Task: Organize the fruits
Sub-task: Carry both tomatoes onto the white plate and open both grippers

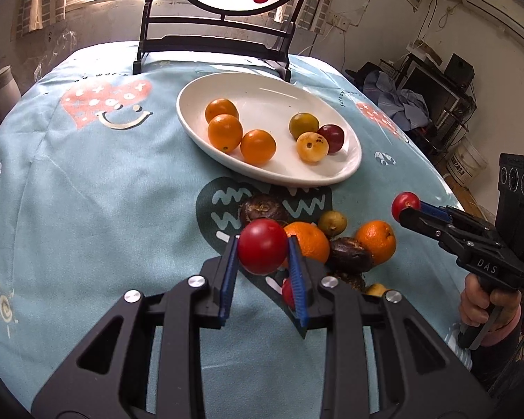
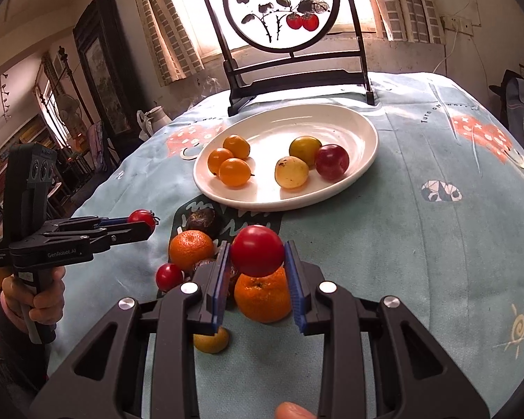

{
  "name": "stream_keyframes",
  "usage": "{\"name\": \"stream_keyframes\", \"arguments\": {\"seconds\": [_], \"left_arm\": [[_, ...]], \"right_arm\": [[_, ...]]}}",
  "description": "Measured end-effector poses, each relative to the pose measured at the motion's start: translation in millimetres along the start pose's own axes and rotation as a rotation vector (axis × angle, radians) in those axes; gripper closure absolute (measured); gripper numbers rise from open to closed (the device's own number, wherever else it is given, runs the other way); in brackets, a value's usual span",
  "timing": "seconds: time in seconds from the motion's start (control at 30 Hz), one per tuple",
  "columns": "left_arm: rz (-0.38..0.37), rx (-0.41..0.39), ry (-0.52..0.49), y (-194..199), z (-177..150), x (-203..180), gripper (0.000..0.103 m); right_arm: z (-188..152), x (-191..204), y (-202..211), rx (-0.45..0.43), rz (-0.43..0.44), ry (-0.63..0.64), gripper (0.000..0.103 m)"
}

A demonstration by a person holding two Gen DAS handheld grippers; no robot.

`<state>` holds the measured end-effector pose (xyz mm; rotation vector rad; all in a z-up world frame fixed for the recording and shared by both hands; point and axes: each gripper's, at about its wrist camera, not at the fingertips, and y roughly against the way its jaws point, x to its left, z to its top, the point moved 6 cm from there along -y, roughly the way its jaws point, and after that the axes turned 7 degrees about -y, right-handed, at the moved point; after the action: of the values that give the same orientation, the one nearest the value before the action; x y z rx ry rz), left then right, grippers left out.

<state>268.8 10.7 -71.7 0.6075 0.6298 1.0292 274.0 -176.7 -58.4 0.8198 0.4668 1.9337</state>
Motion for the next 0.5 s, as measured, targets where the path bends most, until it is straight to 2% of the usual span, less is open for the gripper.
{"name": "stream_keyframes", "arguments": {"seconds": [0.13, 0.23, 0.37, 0.5], "left_arm": [[0.008, -0.019, -0.034, -3.3, 27.4, -5.8, 0.075], [-0.004, -0.025, -0.069, -13.5, 52.1, -10.3, 0.075], [0.035, -0.033, -0.094, -39.7, 86.5, -10.0, 0.075], [0.054, -0.014, -0.09, -70.5, 113.8, -4.7, 0.075]], "right_arm": [[26.7, 3.1, -11.3, -0.028, -0.04, 0.019, 0.072], [50.6, 1.4, -23.8, -0.084, -0.068, 0.034, 0.072], [75.7, -9.3, -46.2, -0.124, -0.092, 0.019, 0.072], [92.7, -22.3, -66.0, -0.122, -0.103, 0.0, 0.072]]}}
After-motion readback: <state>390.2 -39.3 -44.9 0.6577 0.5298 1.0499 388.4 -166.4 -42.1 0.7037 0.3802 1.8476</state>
